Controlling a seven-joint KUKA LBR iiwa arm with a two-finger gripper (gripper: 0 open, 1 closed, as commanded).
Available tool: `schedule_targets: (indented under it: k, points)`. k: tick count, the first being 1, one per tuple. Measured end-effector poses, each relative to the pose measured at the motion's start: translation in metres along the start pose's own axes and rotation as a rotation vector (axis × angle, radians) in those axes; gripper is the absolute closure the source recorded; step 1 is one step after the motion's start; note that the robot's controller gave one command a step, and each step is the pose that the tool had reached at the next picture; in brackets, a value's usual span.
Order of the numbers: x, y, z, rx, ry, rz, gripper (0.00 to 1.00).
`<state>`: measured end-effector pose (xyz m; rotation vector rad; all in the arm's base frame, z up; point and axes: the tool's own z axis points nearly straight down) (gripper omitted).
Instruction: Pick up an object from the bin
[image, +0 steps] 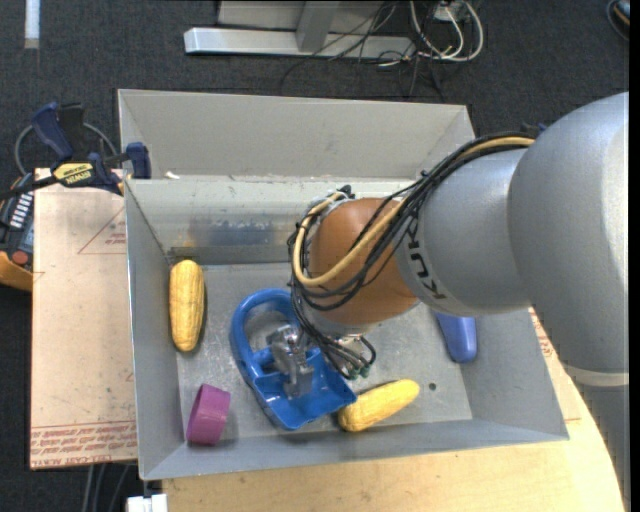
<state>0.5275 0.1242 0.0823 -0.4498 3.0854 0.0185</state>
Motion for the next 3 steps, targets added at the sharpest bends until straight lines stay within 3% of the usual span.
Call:
schedule_targets:
  k: [1,3]
  points:
    - [0.002,0.0,-0.008,0.0,0.007,0.0,1.0]
    - [-0.001,0.001,-0.036,0.0,-0.003,0.001,1.0]
